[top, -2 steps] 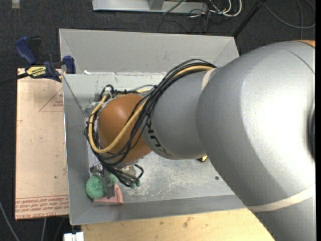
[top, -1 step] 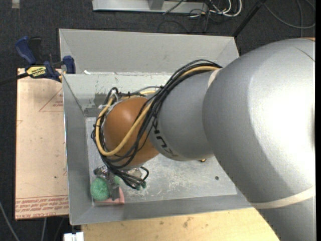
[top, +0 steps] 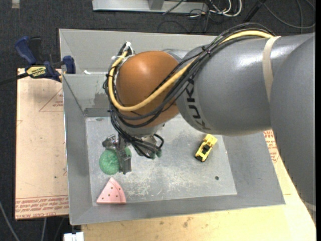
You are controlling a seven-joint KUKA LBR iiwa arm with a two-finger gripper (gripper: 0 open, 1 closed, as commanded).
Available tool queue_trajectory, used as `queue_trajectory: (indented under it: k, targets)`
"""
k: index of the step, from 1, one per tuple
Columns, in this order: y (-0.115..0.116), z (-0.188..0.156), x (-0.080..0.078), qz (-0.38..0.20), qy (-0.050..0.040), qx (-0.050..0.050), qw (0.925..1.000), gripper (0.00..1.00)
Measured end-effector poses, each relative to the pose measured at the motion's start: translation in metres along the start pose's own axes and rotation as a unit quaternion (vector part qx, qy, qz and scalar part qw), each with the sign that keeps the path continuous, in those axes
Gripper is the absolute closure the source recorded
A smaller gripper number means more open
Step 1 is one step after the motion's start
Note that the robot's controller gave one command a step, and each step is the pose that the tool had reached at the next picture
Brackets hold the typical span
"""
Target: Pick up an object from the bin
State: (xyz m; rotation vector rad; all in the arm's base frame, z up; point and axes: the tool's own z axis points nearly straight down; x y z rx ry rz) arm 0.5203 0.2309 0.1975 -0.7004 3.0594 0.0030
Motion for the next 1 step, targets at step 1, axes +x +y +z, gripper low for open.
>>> queue_trajectory:
  k: [1]
  targets:
    - [-0.0001, 0.0001, 0.0001, 0.000, 0.0002, 0.000, 1.0000, 1.00]
